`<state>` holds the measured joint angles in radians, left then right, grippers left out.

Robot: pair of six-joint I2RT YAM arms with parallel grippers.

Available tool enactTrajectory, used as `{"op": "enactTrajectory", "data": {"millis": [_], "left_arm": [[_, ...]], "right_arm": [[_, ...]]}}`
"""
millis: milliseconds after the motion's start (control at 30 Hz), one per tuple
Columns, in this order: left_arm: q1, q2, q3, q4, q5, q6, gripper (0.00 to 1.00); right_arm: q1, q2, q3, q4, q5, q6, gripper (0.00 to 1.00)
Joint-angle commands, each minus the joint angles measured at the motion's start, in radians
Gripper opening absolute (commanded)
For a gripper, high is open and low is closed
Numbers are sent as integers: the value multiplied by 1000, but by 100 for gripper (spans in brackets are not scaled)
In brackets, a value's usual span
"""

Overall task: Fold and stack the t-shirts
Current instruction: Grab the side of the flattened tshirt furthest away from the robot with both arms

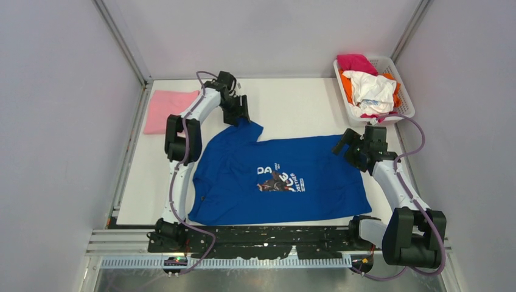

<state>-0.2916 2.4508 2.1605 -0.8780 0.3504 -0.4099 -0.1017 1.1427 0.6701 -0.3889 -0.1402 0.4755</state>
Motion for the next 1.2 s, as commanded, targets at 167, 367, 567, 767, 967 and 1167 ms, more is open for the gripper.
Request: {"op": "enactTrajectory", "data": {"millis": [167,367,567,767,967,1167], "left_arm": [[-12,-32,16,-68,-164,10,47],[-12,-13,56,-47,-187,33,27],[-12,7,105,-38,-187,64,0],[-18,-7,76,-32,-172,125,0],[-38,-114,-54,80,-181,168,0],[-39,-175,-89,112,-180,173,0]], "right_arm": [[-14,-26,-5,30,-20,-14,95],[-15,-11,2,37,0,-18,95],[-15,6,12,42,19,-29,96],[-13,58,51,88,98,-23,99],[26,256,224,98,245,-19,99],[62,511,488,25,337,-29,96]]}}
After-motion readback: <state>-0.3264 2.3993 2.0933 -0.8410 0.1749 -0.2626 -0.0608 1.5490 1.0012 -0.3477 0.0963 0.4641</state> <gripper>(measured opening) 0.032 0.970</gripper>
